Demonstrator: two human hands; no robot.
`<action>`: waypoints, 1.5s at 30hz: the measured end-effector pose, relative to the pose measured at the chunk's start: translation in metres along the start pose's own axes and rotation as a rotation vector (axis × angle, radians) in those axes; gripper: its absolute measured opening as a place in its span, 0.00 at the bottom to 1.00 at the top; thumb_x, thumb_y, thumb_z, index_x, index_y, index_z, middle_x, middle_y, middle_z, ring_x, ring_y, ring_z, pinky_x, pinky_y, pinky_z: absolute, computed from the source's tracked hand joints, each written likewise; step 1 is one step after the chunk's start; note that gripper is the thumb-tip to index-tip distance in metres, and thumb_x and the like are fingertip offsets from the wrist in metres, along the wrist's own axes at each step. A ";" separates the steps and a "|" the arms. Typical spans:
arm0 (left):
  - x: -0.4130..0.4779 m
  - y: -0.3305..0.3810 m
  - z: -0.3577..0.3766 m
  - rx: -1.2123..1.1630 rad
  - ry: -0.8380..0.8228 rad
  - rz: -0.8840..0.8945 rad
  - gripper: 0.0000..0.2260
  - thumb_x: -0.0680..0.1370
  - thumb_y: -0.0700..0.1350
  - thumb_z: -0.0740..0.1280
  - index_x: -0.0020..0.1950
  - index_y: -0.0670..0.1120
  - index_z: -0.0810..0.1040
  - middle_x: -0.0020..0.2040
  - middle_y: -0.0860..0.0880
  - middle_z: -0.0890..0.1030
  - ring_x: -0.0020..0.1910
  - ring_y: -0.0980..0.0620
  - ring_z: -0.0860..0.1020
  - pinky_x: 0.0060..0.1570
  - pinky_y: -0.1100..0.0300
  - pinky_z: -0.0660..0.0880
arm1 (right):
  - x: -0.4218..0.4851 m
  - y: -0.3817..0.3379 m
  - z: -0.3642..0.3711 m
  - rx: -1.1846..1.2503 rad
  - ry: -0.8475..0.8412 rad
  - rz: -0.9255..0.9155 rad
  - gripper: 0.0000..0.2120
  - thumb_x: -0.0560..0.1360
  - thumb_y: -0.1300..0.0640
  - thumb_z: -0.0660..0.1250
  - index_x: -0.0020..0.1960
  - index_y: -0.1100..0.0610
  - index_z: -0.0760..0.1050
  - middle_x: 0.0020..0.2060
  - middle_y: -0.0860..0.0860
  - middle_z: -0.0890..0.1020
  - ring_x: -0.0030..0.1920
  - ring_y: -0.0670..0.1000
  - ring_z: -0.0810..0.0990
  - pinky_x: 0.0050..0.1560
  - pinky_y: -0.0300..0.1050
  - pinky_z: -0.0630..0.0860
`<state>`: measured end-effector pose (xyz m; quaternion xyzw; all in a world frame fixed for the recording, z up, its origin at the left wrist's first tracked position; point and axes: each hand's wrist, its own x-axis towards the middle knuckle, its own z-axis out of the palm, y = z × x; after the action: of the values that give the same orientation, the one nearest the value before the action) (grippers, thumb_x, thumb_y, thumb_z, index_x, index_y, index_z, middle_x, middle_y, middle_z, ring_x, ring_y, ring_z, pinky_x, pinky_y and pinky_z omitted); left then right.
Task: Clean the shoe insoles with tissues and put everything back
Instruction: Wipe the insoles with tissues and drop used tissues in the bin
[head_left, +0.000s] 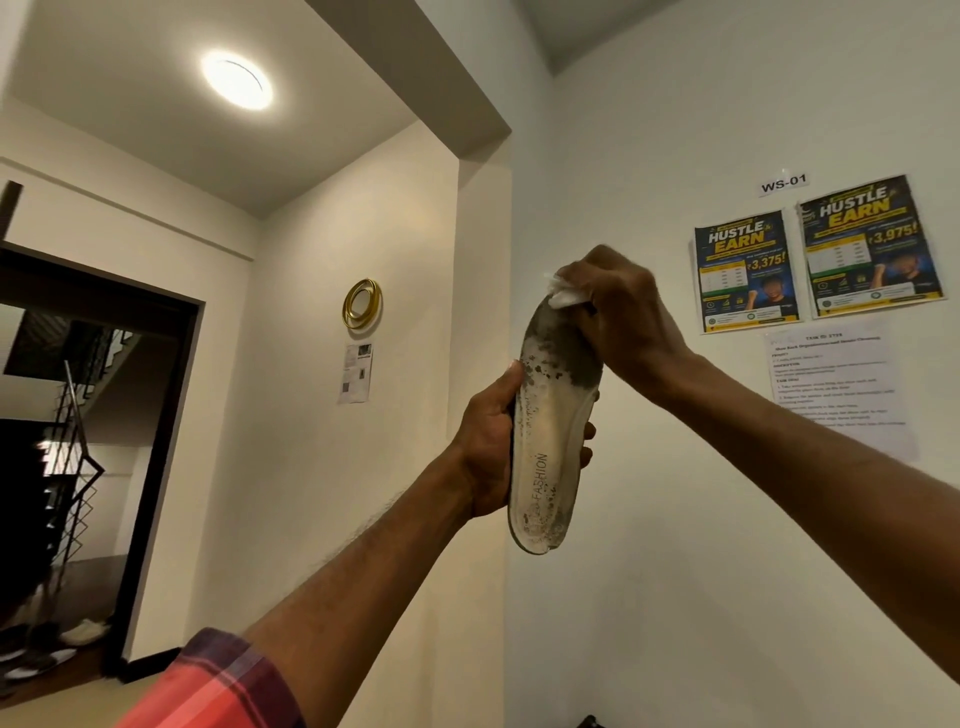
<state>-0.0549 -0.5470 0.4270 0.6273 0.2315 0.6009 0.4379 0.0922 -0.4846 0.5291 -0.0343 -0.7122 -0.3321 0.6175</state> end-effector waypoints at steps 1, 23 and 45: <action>0.000 0.000 -0.001 0.009 0.005 0.004 0.31 0.82 0.65 0.49 0.66 0.43 0.80 0.60 0.42 0.81 0.51 0.42 0.79 0.55 0.45 0.76 | -0.002 -0.003 0.001 0.001 -0.039 -0.047 0.07 0.76 0.63 0.70 0.53 0.65 0.81 0.46 0.60 0.80 0.43 0.57 0.81 0.40 0.52 0.82; 0.003 0.006 -0.001 0.017 0.135 0.013 0.31 0.83 0.65 0.48 0.64 0.43 0.79 0.54 0.38 0.83 0.49 0.41 0.81 0.52 0.46 0.78 | -0.010 -0.013 0.010 0.078 -0.114 -0.132 0.11 0.77 0.60 0.70 0.58 0.62 0.80 0.50 0.57 0.80 0.48 0.57 0.80 0.42 0.55 0.81; 0.013 0.020 0.000 -0.060 0.212 0.213 0.23 0.83 0.61 0.52 0.61 0.48 0.79 0.50 0.40 0.84 0.47 0.42 0.82 0.47 0.47 0.80 | -0.016 -0.030 0.024 0.239 -0.111 -0.212 0.09 0.74 0.62 0.73 0.54 0.64 0.81 0.48 0.59 0.82 0.44 0.56 0.83 0.45 0.41 0.79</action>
<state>-0.0577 -0.5461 0.4503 0.5681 0.1904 0.7134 0.3635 0.0616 -0.4895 0.5019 0.0964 -0.7792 -0.3060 0.5384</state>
